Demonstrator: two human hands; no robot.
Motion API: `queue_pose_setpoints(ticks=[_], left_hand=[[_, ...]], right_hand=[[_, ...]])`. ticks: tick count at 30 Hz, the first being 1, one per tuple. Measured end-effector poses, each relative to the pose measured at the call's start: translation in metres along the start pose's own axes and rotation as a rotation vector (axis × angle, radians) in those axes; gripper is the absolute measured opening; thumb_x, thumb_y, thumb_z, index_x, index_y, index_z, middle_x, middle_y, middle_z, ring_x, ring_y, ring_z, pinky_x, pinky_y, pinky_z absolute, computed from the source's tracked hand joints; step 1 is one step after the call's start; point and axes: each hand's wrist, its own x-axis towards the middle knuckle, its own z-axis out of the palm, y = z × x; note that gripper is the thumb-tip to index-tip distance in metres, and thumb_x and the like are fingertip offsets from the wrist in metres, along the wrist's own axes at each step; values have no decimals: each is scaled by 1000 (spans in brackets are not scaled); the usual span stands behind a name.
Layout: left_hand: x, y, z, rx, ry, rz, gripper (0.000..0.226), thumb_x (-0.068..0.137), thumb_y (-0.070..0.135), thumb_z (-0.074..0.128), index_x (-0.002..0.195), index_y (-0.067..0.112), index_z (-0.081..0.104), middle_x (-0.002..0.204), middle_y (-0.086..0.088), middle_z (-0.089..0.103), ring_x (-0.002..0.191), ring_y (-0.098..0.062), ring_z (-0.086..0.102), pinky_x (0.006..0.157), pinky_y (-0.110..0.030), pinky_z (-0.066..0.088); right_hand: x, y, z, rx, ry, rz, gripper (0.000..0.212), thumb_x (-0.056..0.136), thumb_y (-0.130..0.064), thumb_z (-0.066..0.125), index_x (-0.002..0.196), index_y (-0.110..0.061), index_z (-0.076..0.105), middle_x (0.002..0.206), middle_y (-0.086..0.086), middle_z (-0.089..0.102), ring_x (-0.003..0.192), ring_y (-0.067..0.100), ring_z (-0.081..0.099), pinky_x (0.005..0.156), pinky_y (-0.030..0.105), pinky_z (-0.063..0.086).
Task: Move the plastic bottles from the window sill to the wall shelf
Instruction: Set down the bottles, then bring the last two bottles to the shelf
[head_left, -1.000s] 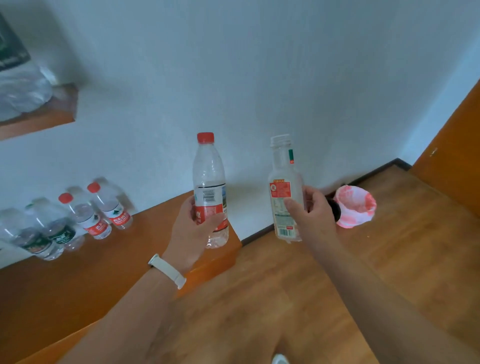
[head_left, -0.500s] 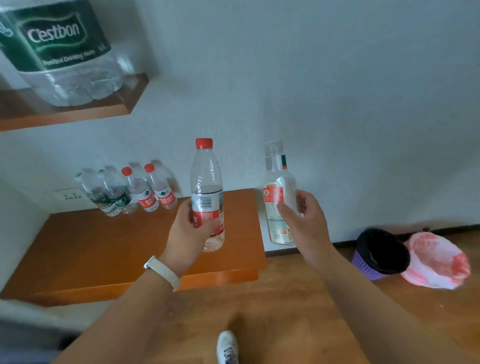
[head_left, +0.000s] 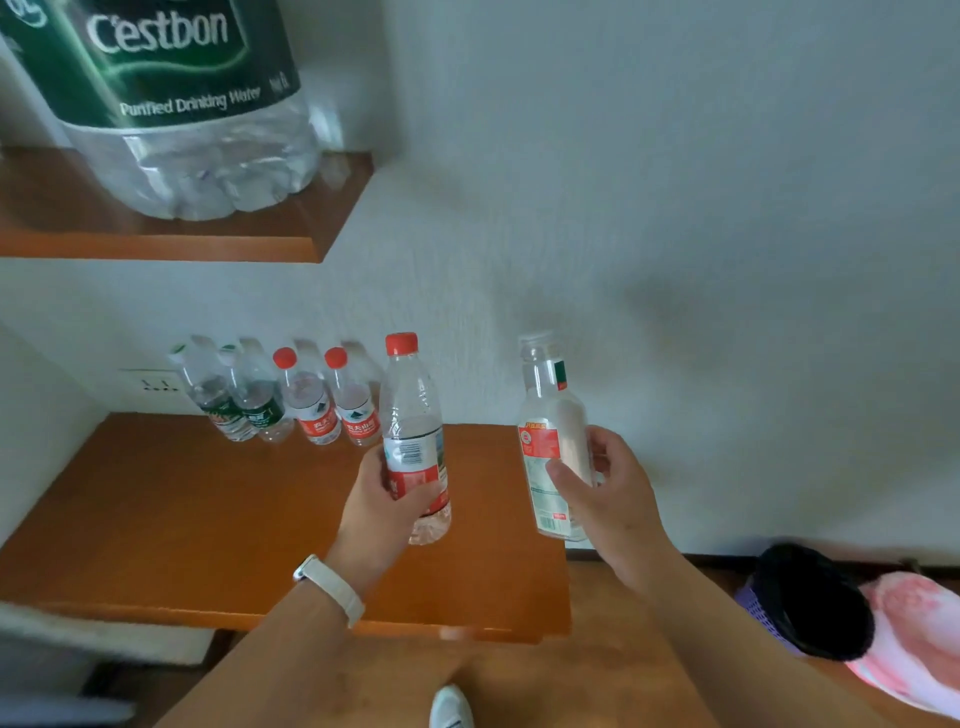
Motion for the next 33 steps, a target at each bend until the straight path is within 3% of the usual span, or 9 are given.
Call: queue_pose_setpoints(ticks=[4, 7, 11, 17, 21, 26, 33], left_hand=[[43, -11, -2, 11, -30, -41, 63, 82, 19, 79, 134, 25, 44, 123, 6, 62, 112, -17, 61, 91, -33, 52], [73, -16, -5, 25, -51, -54, 62, 79, 17, 82, 129, 26, 46, 116, 11, 62, 103, -10, 62, 79, -20, 52], [110, -27, -7, 38, -95, -65, 62, 77, 17, 83, 127, 26, 48, 115, 11, 64, 104, -8, 63, 76, -17, 51], [147, -46, 2, 101, -123, -61, 60, 77, 17, 83, 123, 30, 46, 112, 12, 63, 101, -8, 63, 82, -24, 54], [176, -64, 8, 147, -120, -51, 60, 75, 19, 85, 119, 35, 47, 113, 11, 65, 102, -8, 65, 82, -24, 56], [202, -87, 15, 194, 14, -19, 59, 75, 21, 85, 116, 37, 46, 112, 11, 66, 104, -9, 66, 85, -27, 56], [218, -108, 31, 217, 96, -14, 63, 71, 31, 85, 120, 35, 45, 110, 9, 67, 102, -12, 67, 89, -40, 58]], right_hand=[[39, 9, 25, 10, -31, 18, 43, 82, -26, 76, 105, -49, 48, 104, -18, 61, 97, -3, 61, 78, 21, 52], [62, 22, 46, -57, -49, 37, 40, 80, -28, 75, 105, -45, 49, 104, -11, 60, 97, 5, 62, 81, 28, 56], [89, 33, 65, -101, -50, 73, 40, 81, -25, 76, 100, -43, 46, 102, -10, 57, 92, 2, 60, 67, 14, 48], [121, 57, 85, -67, -81, 119, 45, 81, -23, 77, 103, -46, 45, 107, -10, 56, 97, 0, 60, 59, 10, 48], [143, 78, 101, -12, -178, 145, 47, 81, -18, 78, 107, -45, 49, 107, -14, 59, 96, -12, 58, 62, 4, 46], [170, 109, 117, 5, -252, 163, 51, 80, -23, 79, 107, -53, 47, 115, -19, 58, 106, -4, 56, 71, 11, 48], [199, 140, 128, -58, -305, 137, 66, 75, -26, 80, 131, -29, 45, 126, -9, 54, 114, 3, 55, 93, 21, 48]])
